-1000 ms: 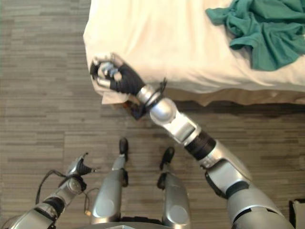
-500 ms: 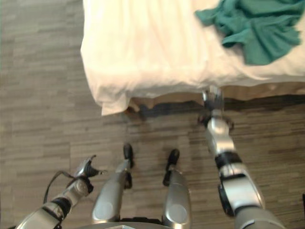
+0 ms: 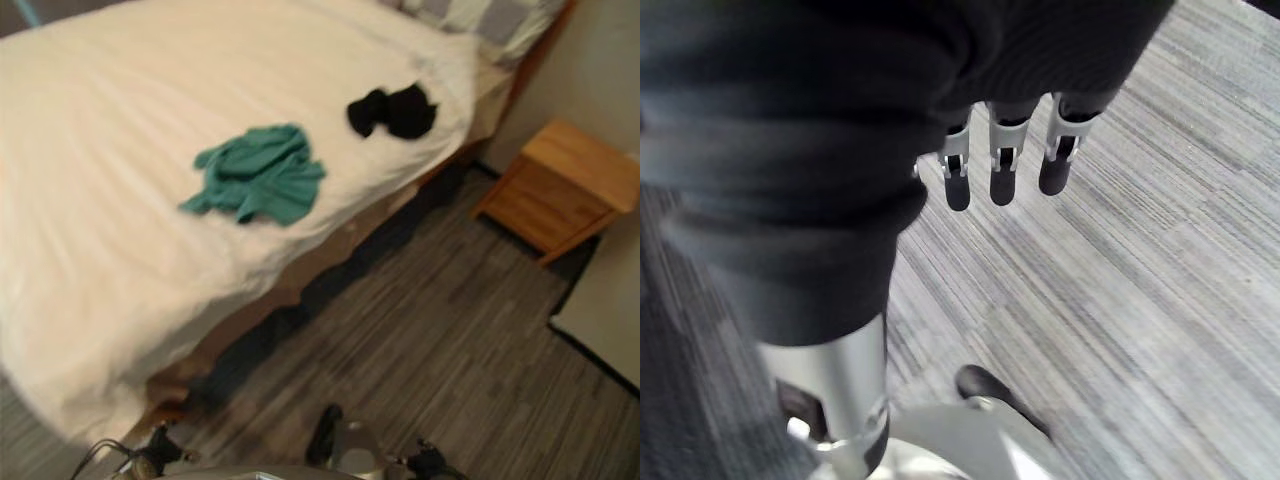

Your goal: Tidy up the quilt and then pick up the clothes from the bed and put them into the laundry hamper.

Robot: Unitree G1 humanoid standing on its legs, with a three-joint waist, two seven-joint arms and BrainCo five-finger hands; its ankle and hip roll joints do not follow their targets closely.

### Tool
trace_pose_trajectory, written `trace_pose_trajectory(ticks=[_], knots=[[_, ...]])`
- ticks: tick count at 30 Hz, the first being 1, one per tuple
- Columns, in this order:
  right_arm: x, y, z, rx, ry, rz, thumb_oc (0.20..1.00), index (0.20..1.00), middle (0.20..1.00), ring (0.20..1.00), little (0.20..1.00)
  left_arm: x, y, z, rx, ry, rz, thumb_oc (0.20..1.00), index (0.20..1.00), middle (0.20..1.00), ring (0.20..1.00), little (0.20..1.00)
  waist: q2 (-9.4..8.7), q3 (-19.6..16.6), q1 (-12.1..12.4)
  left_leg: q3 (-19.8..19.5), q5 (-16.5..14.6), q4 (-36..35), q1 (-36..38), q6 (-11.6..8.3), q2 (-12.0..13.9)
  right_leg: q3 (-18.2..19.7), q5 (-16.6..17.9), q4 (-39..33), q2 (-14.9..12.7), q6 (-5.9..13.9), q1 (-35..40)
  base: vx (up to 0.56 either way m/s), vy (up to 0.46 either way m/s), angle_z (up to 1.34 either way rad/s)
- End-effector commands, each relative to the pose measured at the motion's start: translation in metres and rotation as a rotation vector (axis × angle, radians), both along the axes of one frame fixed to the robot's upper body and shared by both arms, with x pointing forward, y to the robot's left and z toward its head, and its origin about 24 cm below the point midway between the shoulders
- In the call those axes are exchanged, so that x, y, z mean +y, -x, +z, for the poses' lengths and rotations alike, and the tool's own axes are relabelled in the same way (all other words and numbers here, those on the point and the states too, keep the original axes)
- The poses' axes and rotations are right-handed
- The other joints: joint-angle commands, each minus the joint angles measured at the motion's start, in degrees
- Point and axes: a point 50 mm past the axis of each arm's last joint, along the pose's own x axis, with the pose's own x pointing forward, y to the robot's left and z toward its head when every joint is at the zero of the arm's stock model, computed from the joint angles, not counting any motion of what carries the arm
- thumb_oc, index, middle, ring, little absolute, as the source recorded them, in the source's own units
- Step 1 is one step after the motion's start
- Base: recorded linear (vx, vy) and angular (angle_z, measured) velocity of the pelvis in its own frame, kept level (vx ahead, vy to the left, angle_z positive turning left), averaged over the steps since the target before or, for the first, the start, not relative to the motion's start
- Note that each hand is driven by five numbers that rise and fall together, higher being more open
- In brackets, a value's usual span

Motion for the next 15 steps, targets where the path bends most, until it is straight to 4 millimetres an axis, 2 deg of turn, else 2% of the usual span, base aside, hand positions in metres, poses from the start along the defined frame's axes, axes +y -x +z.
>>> trace_pose_trajectory(ticks=[1,2,3,4,5,6,7,8,9,10,11,12,13,14,15], knots=[[-0.014,-0.036,0.012,-0.041,0.109,0.149,1.000,1.000,1.000,1.000,1.000,-0.006,-0.061,0.019,-0.232,0.013,0.037,1.000,1.000,1.000,1.000,1.000,-2.00,8.1,4.6,-11.2,2.0,10.3,-9.6,1.65,-8.3,3.4,-0.9,-10.6,1.8,5.48,6.8,0.21,-0.012,-1.80],[-0.014,-0.036,0.012,-0.042,0.109,0.149,1.000,1.000,1.000,1.000,1.000,-0.006,-0.061,0.019,-0.232,0.013,0.037,1.000,1.000,1.000,1.000,1.000,-1.91,8.1,4.6,-11.3,1.9,10.6,-9.8,1.64,-8.2,3.4,-0.9,-10.6,2.0,5.45,6.8,0.16,0.087,-1.12],[-0.012,-0.037,0.012,-0.036,0.113,0.167,1.000,1.000,1.000,1.000,1.000,-0.009,-0.066,0.020,-0.266,0.033,0.078,1.000,1.000,1.000,1.000,1.000,-3.11,8.4,5.9,-13.1,1.6,9.8,-12.1,2.84,-9.6,4.8,0.2,-11.8,0.8,6.06,7.1,0.16,0.136,-1.47],[-0.010,-0.040,0.012,-0.046,0.113,0.171,1.000,1.000,1.000,1.000,1.000,-0.014,-0.071,0.021,-0.297,0.060,0.117,1.000,1.000,1.000,1.000,1.000,-3.29,8.5,7.2,-15.5,0.7,7.6,-13.6,3.11,-10.0,7.1,0.2,-13.0,0.6,7.04,8.4,0.43,0.301,-1.13],[-0.007,-0.048,0.014,-0.075,0.107,0.174,1.000,1.000,1.000,1.000,1.000,-0.022,-0.077,0.022,-0.330,0.096,0.139,1.000,1.000,1.000,1.000,1.000,-2.75,8.0,8.5,-19.0,-0.5,-3.9,-13.5,3.95,-9.7,11.6,0.1,-14.6,0.8,8.80,10.0,0.58,0.361,-1.13],[-0.005,-0.051,0.015,-0.086,0.099,0.190,1.000,1.000,1.000,1.000,1.000,-0.025,-0.077,0.022,-0.336,0.114,0.141,1.000,1.000,1.000,1.000,1.000,-2.17,7.5,9.2,-21.0,-0.3,-13.8,-12.6,4.21,-10.2,13.7,-0.1,-15.2,1.0,9.86,10.8,0.59,0.413,-0.76],[-0.004,-0.053,0.016,-0.094,0.096,0.205,1.000,1.000,1.000,1.000,1.000,-0.029,-0.077,0.021,-0.329,0.134,0.137,1.000,1.000,1.000,1.000,1.000,-1.19,7.1,9.9,-23.3,1.7,-22.6,-10.7,4.02,-10.2,15.5,-0.3,-15.4,1.2,10.45,11.5,0.32,0.246,-1.48],[-0.004,-0.053,0.016,-0.094,0.096,0.205,1.000,1.000,1.000,1.000,1.000,-0.029,-0.077,0.021,-0.329,0.134,0.137,1.000,1.000,1.000,1.000,1.000,-1.25,7.1,10.0,-23.2,2.0,-23.1,-10.5,4.03,-10.3,15.5,-0.2,-15.4,1.2,10.45,11.5,0.31,0.233,-2.13],[-0.006,-0.055,0.017,-0.103,0.104,0.212,1.000,1.000,1.000,1.000,1.000,-0.033,-0.073,0.018,-0.310,0.154,0.137,1.000,1.000,1.000,1.000,1.000,-0.10,6.3,10.3,-25.7,4.3,-29.9,-8.9,3.98,-9.9,17.0,-0.7,-15.3,1.6,10.91,12.2,0.41,0.235,-2.10],[-0.013,-0.061,0.021,-0.096,0.141,0.259,1.000,1.000,1.000,1.000,1.000,-0.028,-0.066,0.016,-0.269,0.119,0.111,1.000,1.000,1.000,1.000,1.000,0.95,5.1,10.2,-28.1,3.2,-31.1,-6.8,4.56,-10.4,18.7,-2.7,-12.9,1.7,11.29,12.3,0.64,0.409,-1.54],[-0.013,-0.058,0.020,-0.120,0.116,0.195,1.000,1.000,1.000,1.000,1.000,-0.033,-0.070,0.016,-0.261,0.118,0.051,1.000,1.000,1.000,1.000,1.000,0.80,5.4,8.7,-27.6,3.1,-29.6,-7.2,5.79,-12.3,19.9,-3.1,-5.3,0.4,11.65,11.2,0.46,0.292,-0.83],[-0.013,-0.058,0.020,-0.119,0.116,0.195,1.000,1.000,1.000,1.000,1.000,-0.033,-0.070,0.016,-0.261,0.118,0.051,1.000,1.000,1.000,1.000,1.000,0.80,5.4,8.7,-27.6,3.1,-29.6,-7.2,5.79,-12.3,19.9,-3.1,-5.3,0.4,11.65,11.2,0.33,0.298,-0.51],[-0.008,-0.058,0.019,-0.130,0.094,0.180,1.000,1.000,1.000,1.000,1.000,-0.034,-0.071,0.016,-0.256,0.110,0.041,1.000,1.000,1.000,1.000,1.000,0.72,5.9,8.0,-26.2,2.1,-29.2,-6.6,6.80,-13.2,20.7,-3.1,1.2,-0.6,12.76,8.6,0.54,0.426,-0.51],[-0.006,-0.056,0.018,-0.134,0.067,0.104,1.000,1.000,1.000,1.000,1.000,-0.032,-0.073,0.017,-0.254,0.101,0.049,1.000,1.000,1.000,1.000,1.000,2.05,7.6,5.6,-22.4,0.5,-31.2,-1.6,8.97,-13.7,19.0,5.1,18.5,-5.3,14.79,0.1,0.54,0.426,-0.52],[-0.006,-0.056,0.018,-0.134,0.067,0.105,1.000,1.000,1.000,1.000,1.000,-0.032,-0.073,0.017,-0.255,0.101,0.049,1.000,1.000,1.000,1.000,1.000,1.91,7.7,5.8,-22.2,0.6,-31.4,-1.4,9.00,-13.9,19.3,4.9,18.9,-5.5,14.83,-0.1,0.60,0.384,-0.99]])
